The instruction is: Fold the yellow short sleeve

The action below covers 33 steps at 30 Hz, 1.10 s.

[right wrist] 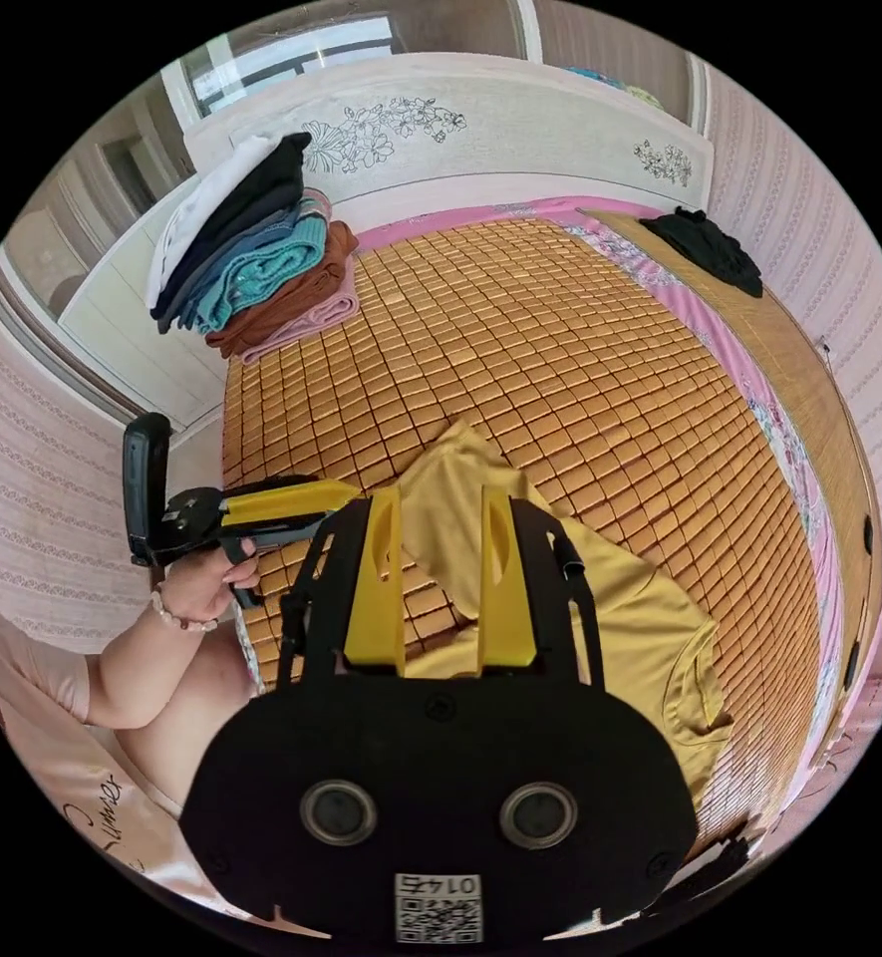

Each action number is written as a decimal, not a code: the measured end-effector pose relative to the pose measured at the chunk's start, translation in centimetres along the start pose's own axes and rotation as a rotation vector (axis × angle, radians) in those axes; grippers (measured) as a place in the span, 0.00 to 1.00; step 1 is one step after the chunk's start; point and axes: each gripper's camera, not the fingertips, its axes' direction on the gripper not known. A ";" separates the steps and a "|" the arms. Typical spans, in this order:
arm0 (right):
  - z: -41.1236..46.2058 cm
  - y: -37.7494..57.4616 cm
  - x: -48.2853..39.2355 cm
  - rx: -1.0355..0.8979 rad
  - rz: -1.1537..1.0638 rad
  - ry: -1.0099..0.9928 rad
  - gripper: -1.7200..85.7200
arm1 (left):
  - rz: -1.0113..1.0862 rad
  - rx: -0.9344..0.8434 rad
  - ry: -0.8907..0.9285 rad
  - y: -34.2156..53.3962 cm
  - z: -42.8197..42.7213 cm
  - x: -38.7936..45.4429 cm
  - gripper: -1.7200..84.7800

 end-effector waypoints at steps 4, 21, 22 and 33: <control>5.3 -5.8 -1.2 -0.164 -0.064 0.003 0.16 | 0.023 -0.060 -0.031 -1.1 1.6 0.3 0.10; 7.0 -6.8 2.8 -0.120 0.046 -0.040 0.03 | 0.006 -0.111 -0.040 -3.9 3.9 1.3 0.02; 5.5 -5.8 3.5 -0.066 0.064 -0.068 0.02 | 0.056 -0.068 -0.034 -3.8 3.4 2.2 0.01; -9.1 18.8 10.9 0.278 0.521 0.095 0.04 | 0.487 -0.014 0.446 -4.4 2.9 12.4 0.08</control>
